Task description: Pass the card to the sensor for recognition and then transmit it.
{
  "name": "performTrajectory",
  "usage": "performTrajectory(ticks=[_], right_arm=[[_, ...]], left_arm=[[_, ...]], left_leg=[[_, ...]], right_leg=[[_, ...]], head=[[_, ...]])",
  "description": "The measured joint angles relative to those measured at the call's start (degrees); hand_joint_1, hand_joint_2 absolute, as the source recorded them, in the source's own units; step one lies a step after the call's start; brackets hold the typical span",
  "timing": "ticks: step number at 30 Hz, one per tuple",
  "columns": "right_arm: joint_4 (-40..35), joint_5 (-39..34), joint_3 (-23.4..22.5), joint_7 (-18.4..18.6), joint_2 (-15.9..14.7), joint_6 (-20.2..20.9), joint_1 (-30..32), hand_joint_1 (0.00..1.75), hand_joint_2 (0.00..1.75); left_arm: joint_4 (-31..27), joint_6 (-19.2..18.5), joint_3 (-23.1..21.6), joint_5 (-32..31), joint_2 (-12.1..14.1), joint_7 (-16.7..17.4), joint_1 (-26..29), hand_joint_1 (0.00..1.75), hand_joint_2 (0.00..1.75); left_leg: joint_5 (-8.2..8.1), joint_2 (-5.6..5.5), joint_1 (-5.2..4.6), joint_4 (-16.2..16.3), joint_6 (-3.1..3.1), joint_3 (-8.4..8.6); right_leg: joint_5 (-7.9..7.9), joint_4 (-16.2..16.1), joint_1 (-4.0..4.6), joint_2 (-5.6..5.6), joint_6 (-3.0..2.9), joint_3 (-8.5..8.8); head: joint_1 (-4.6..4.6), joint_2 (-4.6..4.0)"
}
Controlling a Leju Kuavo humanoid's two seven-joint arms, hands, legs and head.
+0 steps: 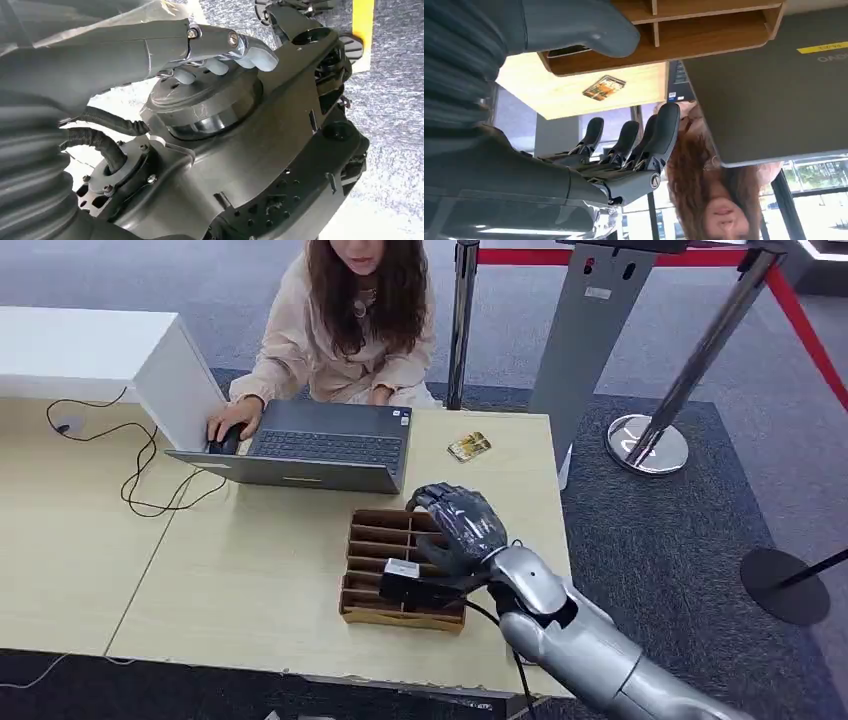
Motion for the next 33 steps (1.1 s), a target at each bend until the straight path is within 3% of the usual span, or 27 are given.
performTrajectory(ticks=[33], right_arm=[[4.4,-0.7,0.0,-0.7,-0.4,-0.6,0.3,0.73,1.75]], left_arm=[[0.5,-0.2,0.0,-0.6,-0.2,-0.3,0.0,0.00,1.75]], left_leg=[[0.00,0.00,0.00,0.0,0.00,0.00]], right_leg=[[0.00,0.0,0.00,0.00,0.00,0.00]], head=[[0.00,0.00]])
